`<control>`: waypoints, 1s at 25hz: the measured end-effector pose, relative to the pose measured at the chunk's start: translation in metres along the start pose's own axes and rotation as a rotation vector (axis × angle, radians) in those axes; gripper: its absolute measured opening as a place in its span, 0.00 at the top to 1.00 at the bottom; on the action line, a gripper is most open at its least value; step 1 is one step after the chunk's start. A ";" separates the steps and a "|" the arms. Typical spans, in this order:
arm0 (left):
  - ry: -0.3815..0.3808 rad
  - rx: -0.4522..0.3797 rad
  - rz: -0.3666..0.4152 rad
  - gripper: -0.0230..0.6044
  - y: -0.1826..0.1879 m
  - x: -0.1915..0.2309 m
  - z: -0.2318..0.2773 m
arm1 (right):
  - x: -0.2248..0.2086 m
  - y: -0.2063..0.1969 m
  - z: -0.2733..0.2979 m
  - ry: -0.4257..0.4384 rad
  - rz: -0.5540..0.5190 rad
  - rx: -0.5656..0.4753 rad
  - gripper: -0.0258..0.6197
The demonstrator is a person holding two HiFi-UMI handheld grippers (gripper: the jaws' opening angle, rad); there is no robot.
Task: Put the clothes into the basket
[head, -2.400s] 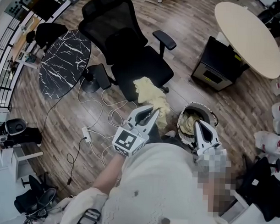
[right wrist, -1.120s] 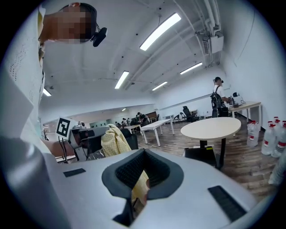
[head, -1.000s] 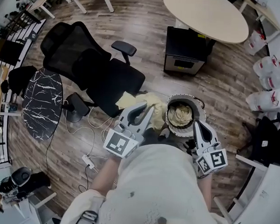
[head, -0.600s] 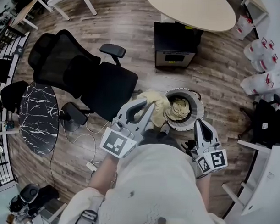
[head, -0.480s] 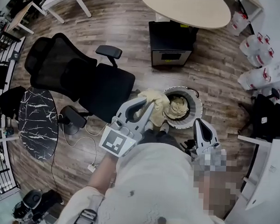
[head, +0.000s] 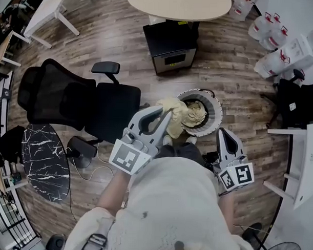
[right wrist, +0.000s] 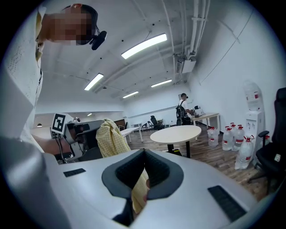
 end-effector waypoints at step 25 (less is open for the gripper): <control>-0.106 -0.087 0.098 0.88 0.050 -0.104 0.120 | -0.115 0.017 -0.097 -0.073 0.015 -0.043 0.94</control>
Point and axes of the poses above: the fingertips, and each gripper's own axes: z forward along the fingers, x to its left, y out of its top, the point moved 1 cm from there along -z, backward along the fingers, and after that the axes turned 5 degrees about -y, right-handed, at the moved point
